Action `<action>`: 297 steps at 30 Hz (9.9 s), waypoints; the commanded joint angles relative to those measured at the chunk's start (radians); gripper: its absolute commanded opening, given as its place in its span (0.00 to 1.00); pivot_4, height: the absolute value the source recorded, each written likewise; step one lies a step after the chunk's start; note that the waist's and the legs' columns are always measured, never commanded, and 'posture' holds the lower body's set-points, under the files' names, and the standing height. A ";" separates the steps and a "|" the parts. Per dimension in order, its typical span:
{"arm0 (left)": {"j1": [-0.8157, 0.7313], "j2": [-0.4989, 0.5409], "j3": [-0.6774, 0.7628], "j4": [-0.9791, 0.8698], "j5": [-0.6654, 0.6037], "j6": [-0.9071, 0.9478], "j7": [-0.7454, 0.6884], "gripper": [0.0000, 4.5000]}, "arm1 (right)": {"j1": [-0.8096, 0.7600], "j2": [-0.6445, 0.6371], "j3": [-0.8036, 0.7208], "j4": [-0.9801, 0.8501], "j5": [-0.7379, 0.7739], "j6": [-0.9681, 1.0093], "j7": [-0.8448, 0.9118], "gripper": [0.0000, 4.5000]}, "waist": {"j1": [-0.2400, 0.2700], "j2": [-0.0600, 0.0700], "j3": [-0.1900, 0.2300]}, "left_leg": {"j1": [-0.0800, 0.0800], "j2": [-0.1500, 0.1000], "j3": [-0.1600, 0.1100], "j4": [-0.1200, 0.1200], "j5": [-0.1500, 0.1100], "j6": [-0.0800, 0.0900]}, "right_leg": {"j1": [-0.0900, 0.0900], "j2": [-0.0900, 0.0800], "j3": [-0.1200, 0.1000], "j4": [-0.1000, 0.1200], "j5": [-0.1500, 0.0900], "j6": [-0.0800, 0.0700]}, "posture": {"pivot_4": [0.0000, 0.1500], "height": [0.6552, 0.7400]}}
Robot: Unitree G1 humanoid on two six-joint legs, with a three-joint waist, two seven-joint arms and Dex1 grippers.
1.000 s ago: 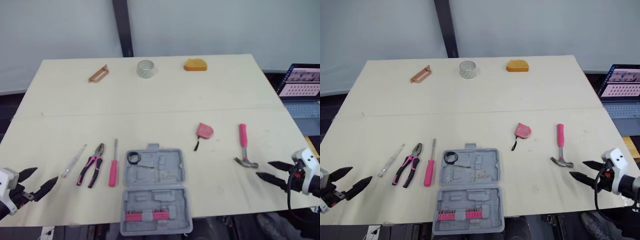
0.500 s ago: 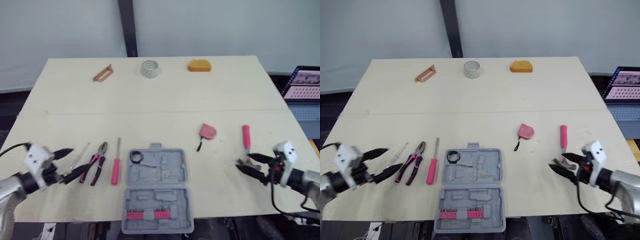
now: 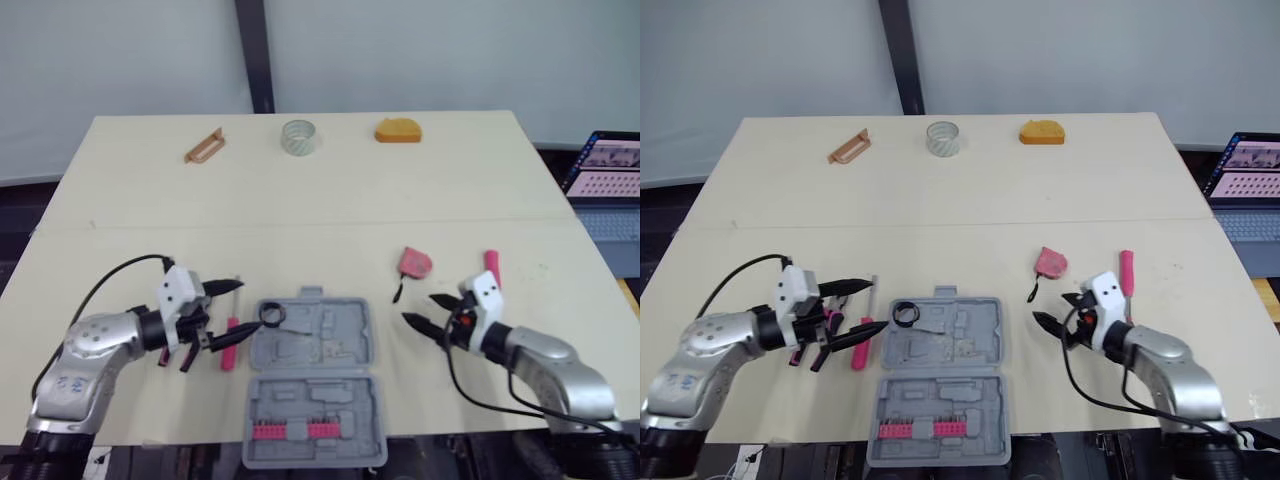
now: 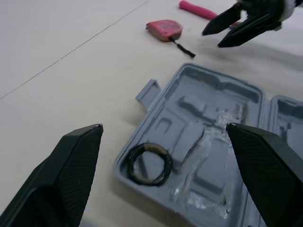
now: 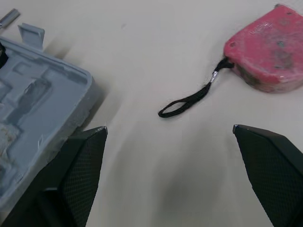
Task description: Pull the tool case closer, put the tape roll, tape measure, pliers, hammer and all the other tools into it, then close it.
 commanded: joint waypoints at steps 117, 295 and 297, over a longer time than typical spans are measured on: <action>-0.053 0.005 -0.276 -0.049 0.116 -0.080 -0.242 1.00 | 0.545 -0.062 0.035 -0.541 0.075 0.303 -0.163 0.01 | 0.020 -0.001 -0.001 | 0.000 0.000 -0.001 -0.001 0.000 0.000 | 0.000 0.000 0.000 -0.001 0.000 0.000 | 1.00 1.00; 0.021 -0.061 -0.171 0.037 0.236 -0.351 0.029 1.00 | -0.666 -0.142 0.687 -0.154 -0.589 0.181 0.623 0.98 | -0.010 -0.001 0.000 | -0.002 0.000 -0.002 0.000 0.000 0.000 | -0.001 0.000 -0.001 0.000 0.000 0.000 | 1.00 1.00; 0.022 -0.059 -0.169 0.035 0.235 -0.349 0.029 1.00 | -0.623 -0.136 0.610 -0.160 -0.530 0.132 0.595 0.98 | -0.008 -0.001 0.000 | -0.002 0.000 -0.002 0.000 0.000 0.000 | -0.001 0.000 -0.001 0.000 0.000 0.000 | 1.00 1.00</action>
